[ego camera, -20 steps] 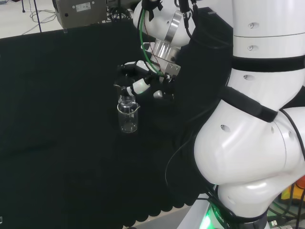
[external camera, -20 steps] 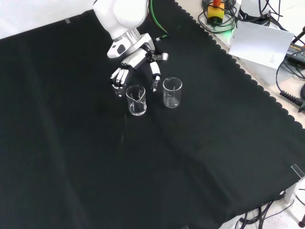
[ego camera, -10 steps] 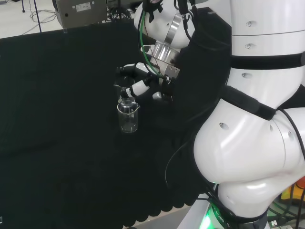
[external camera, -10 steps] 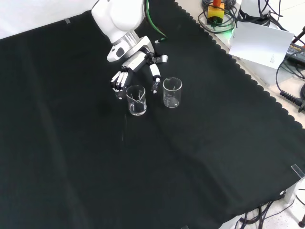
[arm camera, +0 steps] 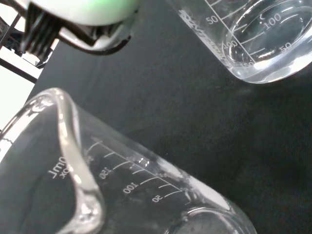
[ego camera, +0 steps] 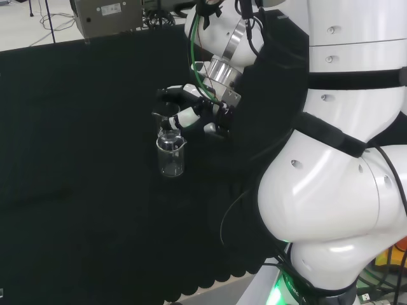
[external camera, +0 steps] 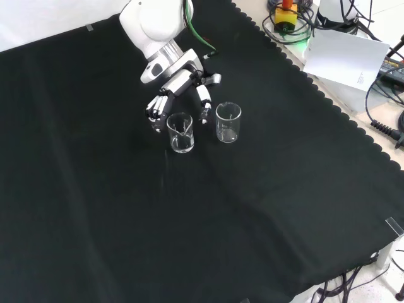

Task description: Pick up the beaker on the right.

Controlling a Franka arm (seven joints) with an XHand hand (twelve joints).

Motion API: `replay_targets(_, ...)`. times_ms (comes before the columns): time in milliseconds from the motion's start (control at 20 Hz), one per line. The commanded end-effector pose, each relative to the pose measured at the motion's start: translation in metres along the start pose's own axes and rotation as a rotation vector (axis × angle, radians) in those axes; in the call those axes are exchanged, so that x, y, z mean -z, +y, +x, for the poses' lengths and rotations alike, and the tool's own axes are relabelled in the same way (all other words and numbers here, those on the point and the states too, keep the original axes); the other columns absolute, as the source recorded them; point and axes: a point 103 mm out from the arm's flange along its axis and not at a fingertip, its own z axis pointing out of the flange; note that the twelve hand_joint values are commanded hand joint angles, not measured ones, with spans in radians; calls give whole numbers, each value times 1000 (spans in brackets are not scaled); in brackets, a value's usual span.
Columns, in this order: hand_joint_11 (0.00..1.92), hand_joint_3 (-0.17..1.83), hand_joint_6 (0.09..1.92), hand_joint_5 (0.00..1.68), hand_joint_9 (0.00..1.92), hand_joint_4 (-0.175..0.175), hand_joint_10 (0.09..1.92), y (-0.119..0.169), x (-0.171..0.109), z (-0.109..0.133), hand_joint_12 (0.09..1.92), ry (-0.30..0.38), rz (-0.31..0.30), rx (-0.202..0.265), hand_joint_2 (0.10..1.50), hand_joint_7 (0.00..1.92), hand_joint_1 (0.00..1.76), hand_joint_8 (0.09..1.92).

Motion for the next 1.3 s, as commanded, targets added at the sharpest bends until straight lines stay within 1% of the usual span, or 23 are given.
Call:
replay_targets(50, 18, 660, 87, 452, 388, -23, 638, 2, -1, -4, 1395, 37, -13, 7, 499, 237, 945, 675)
replay_targets(200, 23, 661, 87, 455, 393, -22, 636, 4, 0, -3, 1392, 57, -23, 29, 498, 242, 947, 677)
replay_targets(400, 27, 661, 87, 458, 398, -22, 633, 6, -3, -4, 1389, 61, -18, 42, 497, 246, 948, 677)
replay_targets(600, 30, 661, 87, 464, 407, -21, 632, 6, -8, -10, 1388, 47, 6, 45, 497, 252, 949, 679)
replay_targets(800, 32, 661, 87, 469, 414, -21, 630, 7, -10, -16, 1386, 46, 8, 29, 497, 258, 949, 680)
replay_targets(1050, 38, 660, 87, 483, 427, -22, 629, 8, -11, -21, 1386, 94, -7, 16, 496, 279, 953, 686)
replay_targets(1250, 56, 659, 87, 517, 448, -21, 629, 8, -17, -14, 1386, 125, -15, 19, 494, 313, 963, 696)
replay_targets(1300, 61, 658, 87, 527, 453, -20, 628, 9, -17, -16, 1385, 134, -15, 21, 494, 320, 966, 697)
